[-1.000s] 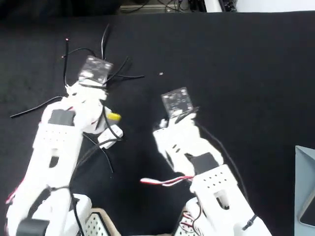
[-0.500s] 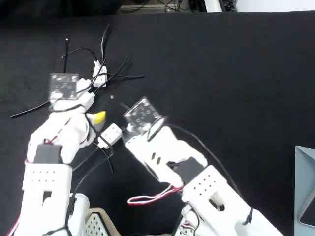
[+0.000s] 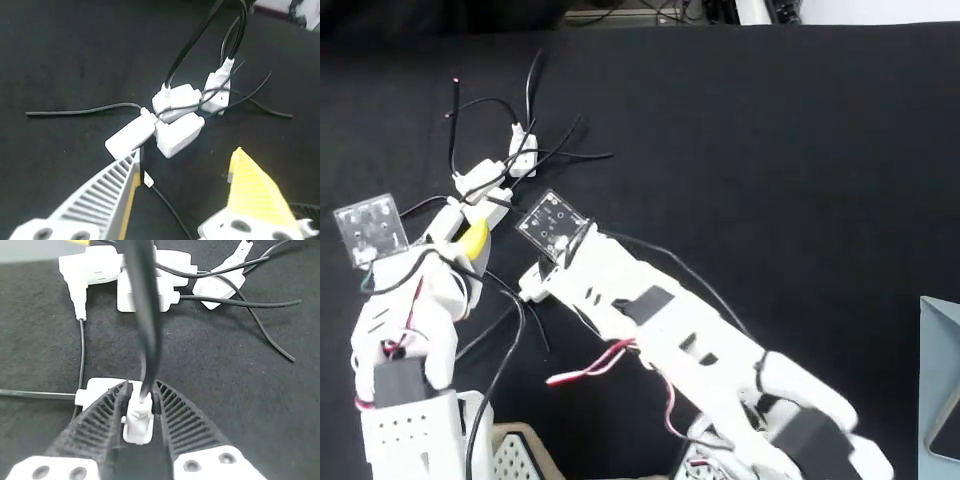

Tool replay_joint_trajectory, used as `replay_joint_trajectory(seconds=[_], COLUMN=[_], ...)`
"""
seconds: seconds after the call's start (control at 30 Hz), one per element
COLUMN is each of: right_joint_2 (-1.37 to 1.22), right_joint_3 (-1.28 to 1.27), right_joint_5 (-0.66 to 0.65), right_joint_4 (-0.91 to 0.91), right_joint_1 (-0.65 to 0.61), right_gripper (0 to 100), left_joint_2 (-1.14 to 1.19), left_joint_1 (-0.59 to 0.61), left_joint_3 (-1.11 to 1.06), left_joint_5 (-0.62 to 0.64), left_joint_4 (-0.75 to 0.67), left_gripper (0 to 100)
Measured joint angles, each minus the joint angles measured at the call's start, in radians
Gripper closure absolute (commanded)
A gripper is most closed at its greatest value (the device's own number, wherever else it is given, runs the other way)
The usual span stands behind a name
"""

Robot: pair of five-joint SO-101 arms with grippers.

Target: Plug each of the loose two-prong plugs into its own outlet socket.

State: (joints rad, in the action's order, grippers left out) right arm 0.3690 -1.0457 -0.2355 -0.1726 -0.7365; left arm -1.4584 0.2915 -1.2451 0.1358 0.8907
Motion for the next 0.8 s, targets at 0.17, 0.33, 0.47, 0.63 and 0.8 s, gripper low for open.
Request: replay_joint_trajectory(seconds=[0.17, 0.33, 0.47, 0.63, 0.8], right_joint_2=[-0.129, -0.173, -0.183, -0.184, -0.235], right_joint_3=[0.015, 0.015, 0.015, 0.015, 0.015], right_joint_5=[0.000, -0.003, -0.003, -0.003, -0.003], right_joint_4=[0.115, 0.210, 0.226, 0.227, 0.235], right_joint_1=[0.000, 0.000, 0.000, 0.000, 0.000], right_gripper=[98.7, 98.7, 98.7, 98.7, 98.7], left_joint_2=[-0.106, -0.155, -0.157, -0.157, -0.157], left_joint_1=[0.005, 0.005, 0.005, 0.005, 0.005], left_joint_3=[-0.046, -0.064, -0.064, -0.064, -0.064], left_joint_5=[0.000, 0.000, 0.000, 0.000, 0.000], left_joint_4=[0.000, 0.000, 0.000, 0.000, 0.000], left_gripper=[72, 72, 72, 72, 72])
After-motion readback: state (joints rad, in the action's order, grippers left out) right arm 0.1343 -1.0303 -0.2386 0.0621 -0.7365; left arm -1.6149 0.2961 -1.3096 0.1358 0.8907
